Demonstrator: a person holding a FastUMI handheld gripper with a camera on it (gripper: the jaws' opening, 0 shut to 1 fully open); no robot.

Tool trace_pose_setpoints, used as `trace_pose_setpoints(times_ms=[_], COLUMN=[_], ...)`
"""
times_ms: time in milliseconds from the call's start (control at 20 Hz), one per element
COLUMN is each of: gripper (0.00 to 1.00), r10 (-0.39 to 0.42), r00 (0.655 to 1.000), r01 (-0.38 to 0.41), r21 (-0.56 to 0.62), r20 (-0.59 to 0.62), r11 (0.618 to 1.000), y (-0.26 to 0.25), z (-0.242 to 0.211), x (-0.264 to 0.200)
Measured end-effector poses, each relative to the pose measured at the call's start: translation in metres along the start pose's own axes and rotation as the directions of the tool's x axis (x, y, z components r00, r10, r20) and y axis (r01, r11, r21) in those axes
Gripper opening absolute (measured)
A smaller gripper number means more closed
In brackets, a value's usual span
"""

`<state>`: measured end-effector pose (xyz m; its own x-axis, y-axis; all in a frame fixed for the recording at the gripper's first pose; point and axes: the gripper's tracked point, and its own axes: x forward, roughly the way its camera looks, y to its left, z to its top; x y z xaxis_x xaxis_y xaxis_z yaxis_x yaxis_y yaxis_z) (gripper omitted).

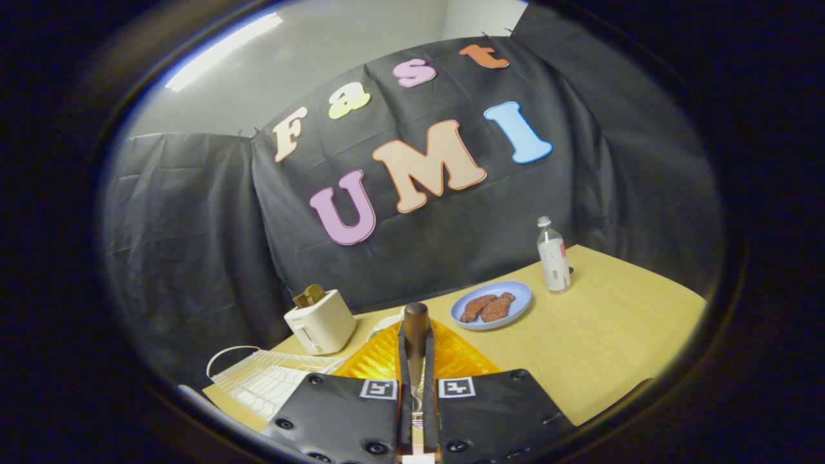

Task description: Take the plate from the dish rack, then take the spoon from the basket and place it into the plate.

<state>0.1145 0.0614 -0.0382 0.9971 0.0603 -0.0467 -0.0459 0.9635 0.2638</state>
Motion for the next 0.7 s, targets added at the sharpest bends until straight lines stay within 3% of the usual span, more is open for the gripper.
trace_pose_setpoints(times_ms=[350, 700], gripper=[0.09, 0.09], r10=[0.047, 0.111], r00=[0.997, 0.991], r01=[-0.048, -0.105], r21=[0.000, 0.079], r20=[0.065, -0.073], r11=[0.999, 0.991], y=[0.006, 0.003], z=[0.021, -0.044], x=[-0.061, -0.105])
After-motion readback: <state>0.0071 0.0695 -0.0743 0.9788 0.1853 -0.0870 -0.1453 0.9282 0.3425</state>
